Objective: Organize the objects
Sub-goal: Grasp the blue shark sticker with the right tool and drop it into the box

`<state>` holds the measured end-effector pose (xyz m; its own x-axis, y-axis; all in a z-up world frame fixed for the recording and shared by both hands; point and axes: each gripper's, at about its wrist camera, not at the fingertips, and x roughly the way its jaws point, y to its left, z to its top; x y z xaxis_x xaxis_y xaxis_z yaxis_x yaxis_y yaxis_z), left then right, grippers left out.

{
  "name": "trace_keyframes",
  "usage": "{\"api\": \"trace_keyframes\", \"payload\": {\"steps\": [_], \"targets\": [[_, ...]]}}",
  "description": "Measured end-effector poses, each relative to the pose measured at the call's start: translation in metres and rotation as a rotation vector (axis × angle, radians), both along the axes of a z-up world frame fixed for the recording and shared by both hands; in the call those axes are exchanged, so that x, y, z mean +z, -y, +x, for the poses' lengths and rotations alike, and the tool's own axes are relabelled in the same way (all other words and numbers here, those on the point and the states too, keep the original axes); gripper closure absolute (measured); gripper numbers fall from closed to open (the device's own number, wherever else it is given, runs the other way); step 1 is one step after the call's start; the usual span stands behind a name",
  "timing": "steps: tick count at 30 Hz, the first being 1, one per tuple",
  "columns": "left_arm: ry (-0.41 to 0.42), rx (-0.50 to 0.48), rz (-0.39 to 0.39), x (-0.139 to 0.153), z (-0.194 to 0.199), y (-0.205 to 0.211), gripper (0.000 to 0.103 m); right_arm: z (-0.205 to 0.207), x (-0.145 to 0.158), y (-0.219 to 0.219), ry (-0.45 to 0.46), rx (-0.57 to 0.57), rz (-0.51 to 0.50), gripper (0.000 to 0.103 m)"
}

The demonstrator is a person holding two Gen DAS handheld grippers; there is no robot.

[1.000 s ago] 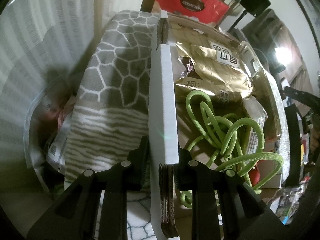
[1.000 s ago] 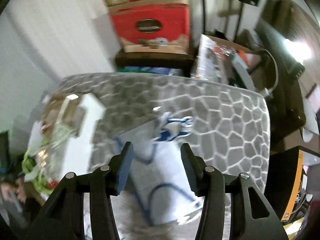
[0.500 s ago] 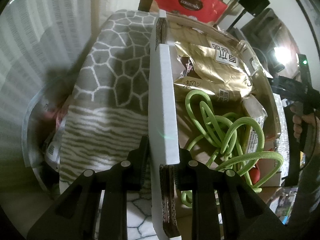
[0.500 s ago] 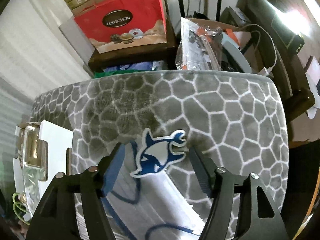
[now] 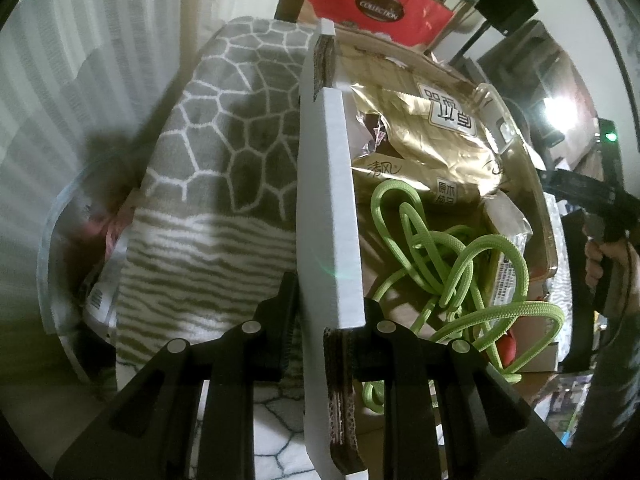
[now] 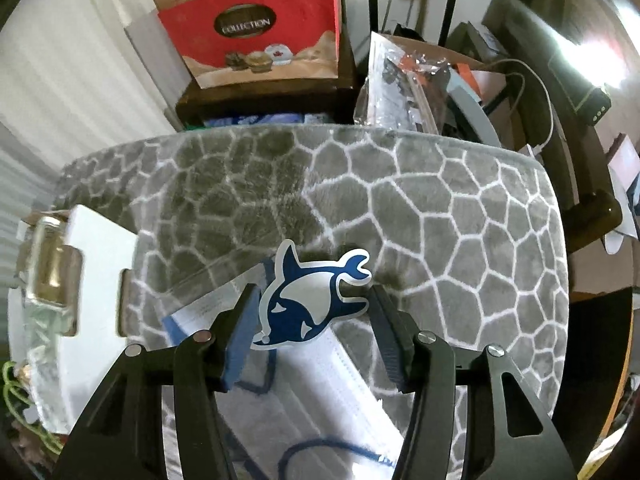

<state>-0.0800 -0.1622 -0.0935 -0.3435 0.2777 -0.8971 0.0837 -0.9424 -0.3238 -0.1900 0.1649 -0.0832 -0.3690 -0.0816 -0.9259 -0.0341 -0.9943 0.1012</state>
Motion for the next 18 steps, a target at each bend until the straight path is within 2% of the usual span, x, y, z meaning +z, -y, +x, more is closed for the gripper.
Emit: {"api": "trace_keyframes", "payload": {"steps": [6,9,14,18], "targets": [[0.003,-0.001,0.019,-0.001,-0.001,0.004,0.083,0.03,0.055,0.036,-0.1,0.126,-0.032,0.047],[0.001,0.007,0.032,0.0,0.0,0.005,0.083,0.051,0.082,0.074,-0.144,0.246,-0.039,0.047],[-0.017,0.015,0.04,0.009,0.003,0.008,0.082,0.076,0.102,0.134,-0.173,0.409,-0.039,0.047],[-0.022,0.013,0.039,0.013,0.004,0.011,0.082,0.094,0.1,0.177,-0.152,0.521,-0.056,0.047]]}}
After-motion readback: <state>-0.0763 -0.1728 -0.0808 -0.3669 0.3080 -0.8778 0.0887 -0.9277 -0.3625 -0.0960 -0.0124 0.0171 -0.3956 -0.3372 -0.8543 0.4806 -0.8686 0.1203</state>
